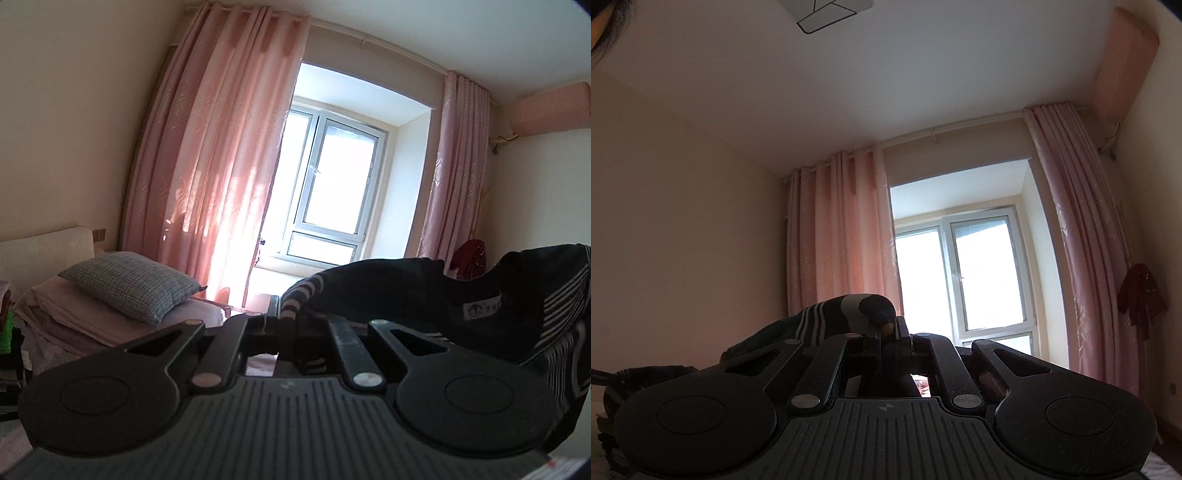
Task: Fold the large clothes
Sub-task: 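Lift the sweater high with both grippers and shake it out, then lower the sweater onto the bed with both grippers and release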
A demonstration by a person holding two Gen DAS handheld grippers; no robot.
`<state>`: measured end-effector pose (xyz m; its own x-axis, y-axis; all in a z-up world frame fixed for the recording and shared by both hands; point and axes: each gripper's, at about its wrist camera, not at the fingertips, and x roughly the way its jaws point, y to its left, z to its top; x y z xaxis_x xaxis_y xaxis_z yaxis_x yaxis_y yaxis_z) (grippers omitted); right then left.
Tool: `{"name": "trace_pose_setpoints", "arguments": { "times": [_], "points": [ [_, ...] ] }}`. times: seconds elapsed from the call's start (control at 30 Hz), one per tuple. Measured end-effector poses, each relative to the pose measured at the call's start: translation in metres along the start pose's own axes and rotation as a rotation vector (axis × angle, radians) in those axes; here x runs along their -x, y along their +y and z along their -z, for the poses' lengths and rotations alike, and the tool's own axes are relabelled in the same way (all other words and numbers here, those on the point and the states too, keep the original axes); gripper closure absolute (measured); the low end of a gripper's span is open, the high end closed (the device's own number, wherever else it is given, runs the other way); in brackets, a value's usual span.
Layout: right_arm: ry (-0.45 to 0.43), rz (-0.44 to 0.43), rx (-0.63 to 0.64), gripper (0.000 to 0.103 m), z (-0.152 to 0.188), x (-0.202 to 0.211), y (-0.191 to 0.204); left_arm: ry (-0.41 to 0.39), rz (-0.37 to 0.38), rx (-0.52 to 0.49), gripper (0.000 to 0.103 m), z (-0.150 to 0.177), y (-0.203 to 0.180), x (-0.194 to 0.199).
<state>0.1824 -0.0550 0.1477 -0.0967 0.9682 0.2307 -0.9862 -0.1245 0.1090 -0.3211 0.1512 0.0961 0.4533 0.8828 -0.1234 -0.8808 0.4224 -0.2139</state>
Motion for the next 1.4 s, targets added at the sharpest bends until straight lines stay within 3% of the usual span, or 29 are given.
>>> {"name": "trace_pose_setpoints", "arguments": {
  "times": [0.17, 0.3, 0.4, 0.43, 0.47, 0.53, 0.57, 0.63, 0.8, 1.0, 1.1, 1.23, 1.4],
  "points": [
    [0.001, 0.094, 0.005, 0.100, -0.024, 0.004, -0.052, 0.027, 0.095, -0.077, 0.100, -0.032, -0.064, -0.036],
    [0.098, 0.227, 0.007, 0.100, -0.001, -0.035, -0.112, 0.132, 0.149, -0.155, 0.100, -0.023, -0.118, -0.118],
    [0.267, 0.362, -0.039, 0.100, 0.046, -0.082, -0.172, 0.287, 0.141, -0.159, 0.098, 0.012, -0.136, -0.216],
    [0.380, 0.380, -0.064, 0.094, 0.070, -0.101, -0.195, 0.348, 0.135, -0.169, 0.095, 0.032, -0.139, -0.251],
    [0.502, 0.431, -0.078, 0.075, 0.094, -0.122, -0.214, 0.398, 0.093, -0.197, 0.086, 0.051, -0.145, -0.282],
    [0.687, 0.542, -0.078, 0.052, 0.139, -0.146, -0.240, 0.514, 0.039, -0.251, 0.071, 0.099, -0.145, -0.330],
    [0.742, 0.561, -0.087, 0.052, 0.156, -0.148, -0.250, 0.571, 0.013, -0.278, 0.066, 0.123, -0.143, -0.348],
    [0.787, 0.562, -0.114, 0.052, 0.176, -0.140, -0.257, 0.643, -0.054, -0.298, 0.067, 0.168, -0.125, -0.359],
    [0.895, 0.519, -0.202, 0.050, 0.222, -0.055, -0.260, 0.739, -0.188, -0.184, 0.064, 0.225, -0.057, -0.315],
    [1.098, 0.566, -0.419, 0.050, 0.288, 0.062, -0.239, 0.873, -0.277, 0.019, 0.060, 0.269, -0.025, -0.199],
    [1.207, 0.575, -0.490, 0.050, 0.311, 0.092, -0.224, 0.938, -0.270, 0.107, 0.060, 0.291, -0.029, -0.141],
    [1.295, 0.557, -0.476, 0.050, 0.332, 0.122, -0.203, 1.026, -0.189, 0.170, 0.060, 0.325, -0.038, -0.094],
    [1.308, 0.618, -0.532, 0.050, 0.337, 0.169, -0.179, 1.101, -0.060, 0.249, 0.060, 0.368, -0.050, -0.053]
  ]
}}
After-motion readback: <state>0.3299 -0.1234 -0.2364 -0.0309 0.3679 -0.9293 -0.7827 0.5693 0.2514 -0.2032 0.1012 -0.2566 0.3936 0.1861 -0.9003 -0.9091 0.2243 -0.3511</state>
